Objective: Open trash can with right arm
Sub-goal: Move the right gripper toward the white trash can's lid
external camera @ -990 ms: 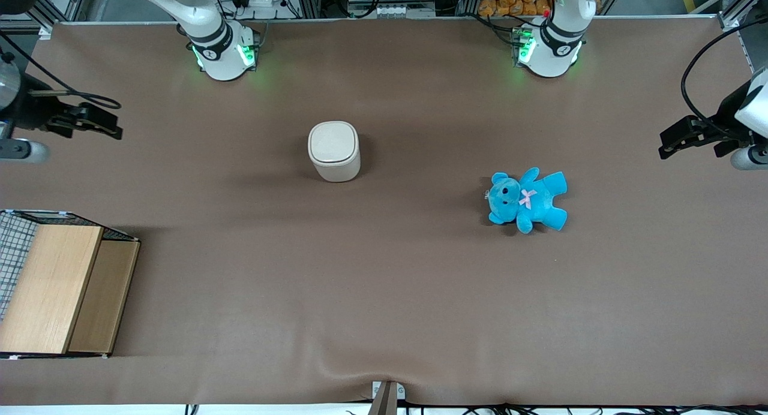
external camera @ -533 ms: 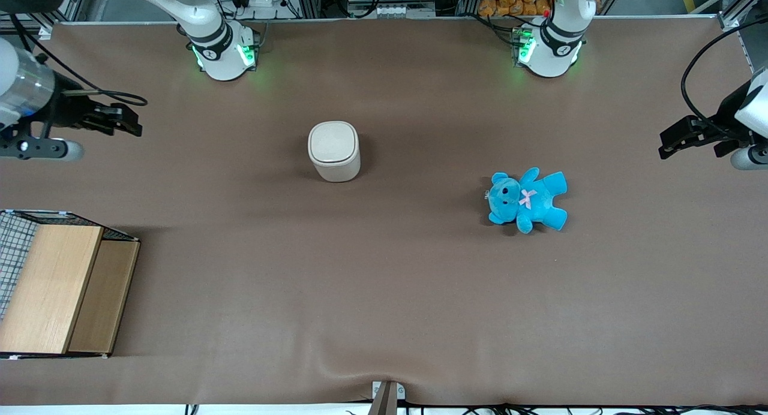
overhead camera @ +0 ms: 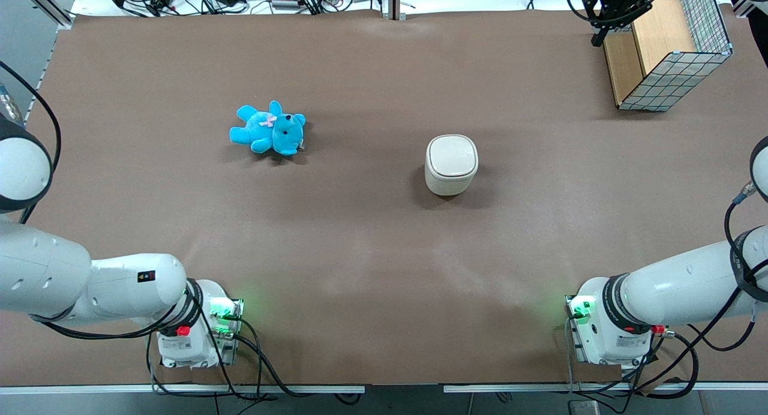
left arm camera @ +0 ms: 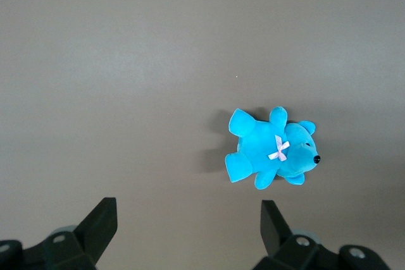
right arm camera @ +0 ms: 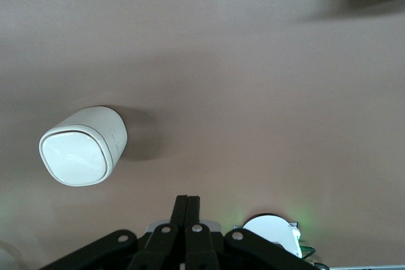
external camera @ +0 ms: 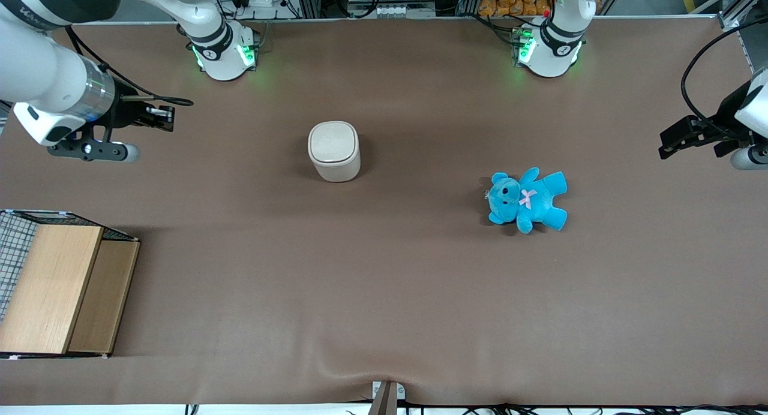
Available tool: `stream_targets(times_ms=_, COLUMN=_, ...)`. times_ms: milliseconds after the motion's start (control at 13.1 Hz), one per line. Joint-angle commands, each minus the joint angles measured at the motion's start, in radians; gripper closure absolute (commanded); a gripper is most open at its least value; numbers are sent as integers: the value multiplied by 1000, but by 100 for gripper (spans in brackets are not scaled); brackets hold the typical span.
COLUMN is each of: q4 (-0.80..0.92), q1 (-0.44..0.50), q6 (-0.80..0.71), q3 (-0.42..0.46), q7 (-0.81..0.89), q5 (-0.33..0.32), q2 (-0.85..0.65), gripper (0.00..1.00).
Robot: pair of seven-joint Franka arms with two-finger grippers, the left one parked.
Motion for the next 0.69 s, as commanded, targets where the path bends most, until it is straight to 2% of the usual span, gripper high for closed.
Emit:
stream_targets(times_ms=0, q4=-61, q1=52, q6=42, q3=-8, q7=28, q5=18, q2=-38, gripper=100)
stream_targets(times_ms=609, q4=-232, q1=188, q6=198, q3=6, q7=120, q5=11, q2=-75, gripper=100)
